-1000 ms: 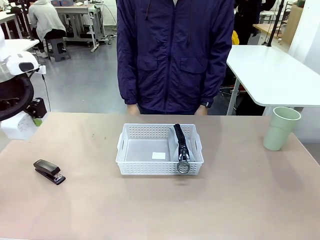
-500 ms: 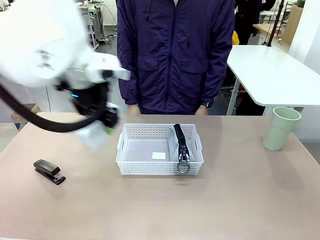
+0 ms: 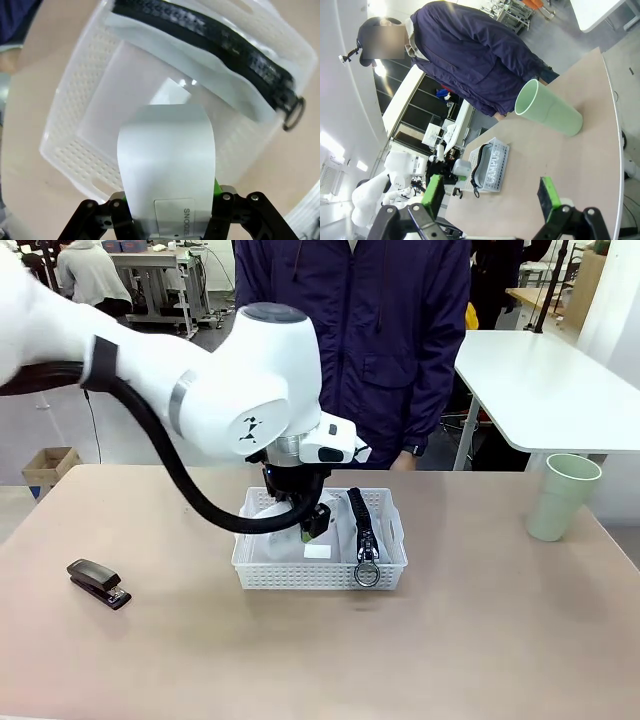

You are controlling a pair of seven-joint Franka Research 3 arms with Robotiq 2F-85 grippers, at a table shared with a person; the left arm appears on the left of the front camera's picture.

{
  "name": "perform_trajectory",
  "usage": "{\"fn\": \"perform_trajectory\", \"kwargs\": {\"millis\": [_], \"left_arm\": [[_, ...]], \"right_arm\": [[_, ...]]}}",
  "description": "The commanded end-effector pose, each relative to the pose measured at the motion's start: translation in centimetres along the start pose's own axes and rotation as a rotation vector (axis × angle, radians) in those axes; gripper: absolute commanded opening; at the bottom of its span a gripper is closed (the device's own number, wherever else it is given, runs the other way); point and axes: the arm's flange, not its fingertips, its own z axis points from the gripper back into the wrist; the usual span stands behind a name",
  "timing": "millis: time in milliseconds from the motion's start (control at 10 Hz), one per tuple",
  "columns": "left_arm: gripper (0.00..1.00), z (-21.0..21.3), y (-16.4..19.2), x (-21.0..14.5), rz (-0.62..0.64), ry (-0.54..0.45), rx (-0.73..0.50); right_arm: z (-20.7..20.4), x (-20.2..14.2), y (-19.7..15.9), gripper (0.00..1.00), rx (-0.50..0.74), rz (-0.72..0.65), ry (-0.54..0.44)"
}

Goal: Efficiently arrange items inside the basket to fit them all.
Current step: Pick up the Digital clock and place it inside the Organizing basket.

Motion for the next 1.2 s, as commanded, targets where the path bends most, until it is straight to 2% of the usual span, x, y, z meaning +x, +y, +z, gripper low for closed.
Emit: {"fn": "perform_trajectory", "kwargs": {"millis": [0,100,200,500,700,1100], "left_arm": [[0.52,2.0,2.4,1.8,-0.008,-0.010,0.002],[0.52,2.8,2.9,2.1,0.096,0.068,0.039],[0.52,0.0,1.7,1.1,0.002,-0.005,0.002],[0.52,0.8,2.6,1.8,0.026,0.016,0.002],[0.52,-1.4,3.4,2.5,-0.060,-0.032,-0.086],[0.52,-5.3,5.0,3.0,-0.044,-0.020,-0.189]], "right_arm": [[-0.2,0.2,0.0,1.00,0.016,0.029,-0.018],[-0.2,0.2,0.0,1.00,0.016,0.029,-0.018],[-0.2,0.2,0.0,1.00,0.016,0.029,-0.018],[-0.2,0.2,0.0,1.00,0.016,0.029,-0.018],[-0.2,0.2,0.0,1.00,0.016,0.029,-0.018],[-0.2,0.2,0.0,1.00,0.016,0.029,-0.018]]}}
